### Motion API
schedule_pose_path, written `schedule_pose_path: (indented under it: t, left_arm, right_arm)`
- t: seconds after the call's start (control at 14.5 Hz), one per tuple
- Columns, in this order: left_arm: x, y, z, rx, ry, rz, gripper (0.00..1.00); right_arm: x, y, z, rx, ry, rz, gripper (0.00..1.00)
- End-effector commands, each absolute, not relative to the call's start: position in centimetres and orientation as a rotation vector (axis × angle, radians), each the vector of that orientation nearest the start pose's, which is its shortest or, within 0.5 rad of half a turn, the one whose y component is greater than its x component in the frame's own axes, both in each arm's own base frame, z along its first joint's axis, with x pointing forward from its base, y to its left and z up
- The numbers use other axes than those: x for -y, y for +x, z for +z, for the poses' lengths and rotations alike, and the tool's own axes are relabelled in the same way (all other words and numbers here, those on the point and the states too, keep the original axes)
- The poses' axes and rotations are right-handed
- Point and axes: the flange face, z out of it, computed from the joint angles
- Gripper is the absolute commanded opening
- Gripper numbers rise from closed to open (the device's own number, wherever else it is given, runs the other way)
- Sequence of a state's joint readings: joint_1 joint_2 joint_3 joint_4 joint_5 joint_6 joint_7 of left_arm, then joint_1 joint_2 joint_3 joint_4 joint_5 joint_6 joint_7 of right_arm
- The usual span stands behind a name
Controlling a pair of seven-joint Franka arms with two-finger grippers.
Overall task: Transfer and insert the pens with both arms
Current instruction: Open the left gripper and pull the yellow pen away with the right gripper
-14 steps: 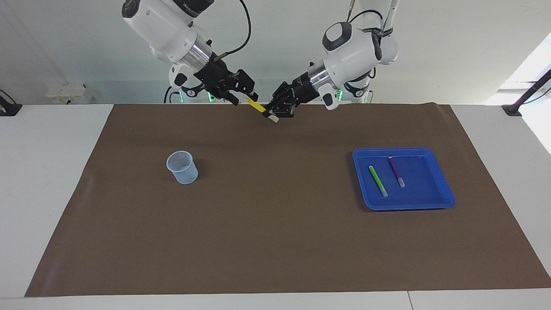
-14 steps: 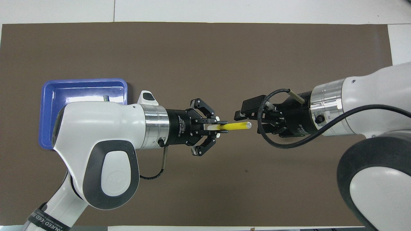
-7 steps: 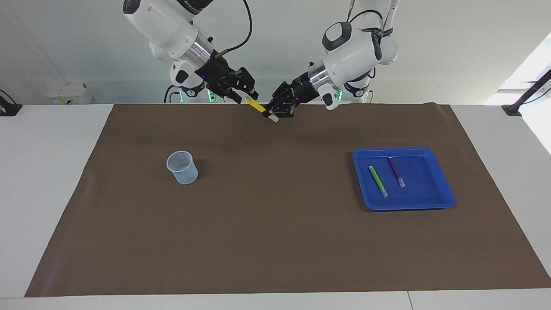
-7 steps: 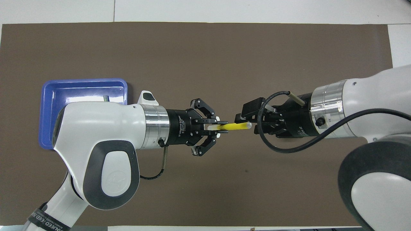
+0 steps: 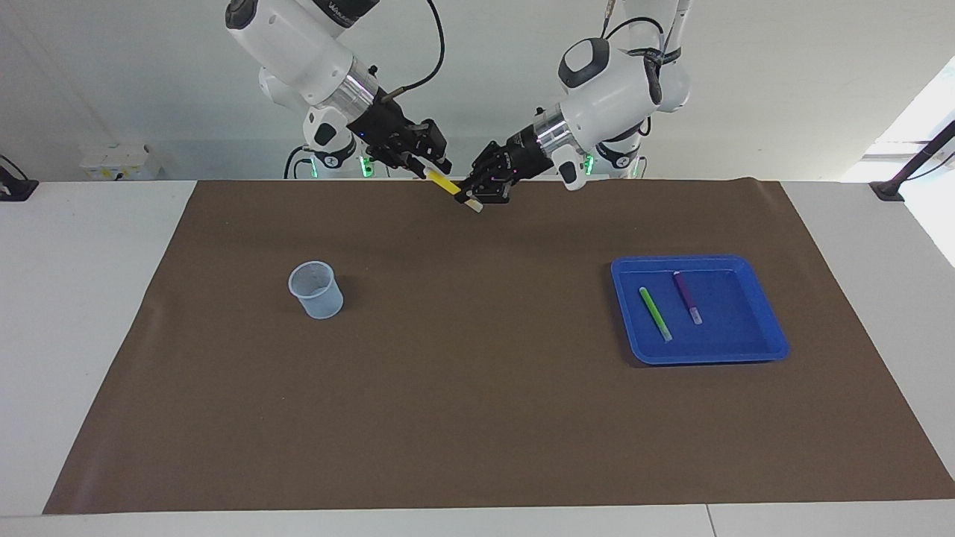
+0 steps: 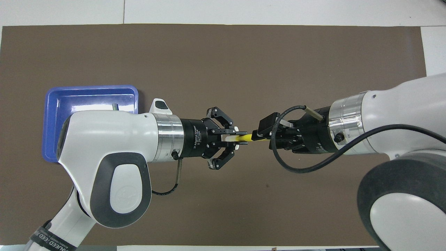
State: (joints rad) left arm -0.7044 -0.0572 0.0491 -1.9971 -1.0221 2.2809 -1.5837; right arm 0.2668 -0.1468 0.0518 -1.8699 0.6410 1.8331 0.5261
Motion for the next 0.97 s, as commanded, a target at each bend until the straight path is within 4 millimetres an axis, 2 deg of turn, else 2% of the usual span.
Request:
schedule_pose_path:
  t: [0.0,0.35,0.55,0.69,0.83,0.9]
  left_arm:
    - [36.25,43.35,53.12,-1.614,1.696,-0.836,0.0]
    - [36.24,43.33,53.21,-1.613,1.692,-0.838,0.0]
    - [36.24,43.33,53.21,-1.613,1.692,-0.838,0.0]
    - [36.23,43.34,53.22,-1.614,1.691,-0.837,0.0]
    - [36.23,43.34,53.22,-1.614,1.691,-0.837,0.0]
    - [36.23,43.34,53.22,-1.614,1.69,-0.838,0.0]
  right_arm:
    - [-20.92,48.13,60.09,-0.459,-2.46,0.172,0.46]
    - [-20.74,48.64,60.02,-0.49,-2.443,0.12,0.46]
    - [-20.63,48.63,59.81,-0.493,-2.444,0.12,0.41]
    - [-20.78,48.56,59.81,-0.492,-2.444,0.122,0.31]
    - [-20.78,48.56,59.81,-0.495,-2.444,0.123,0.07]
    - [-20.78,48.56,59.81,-0.495,-2.444,0.123,0.0]
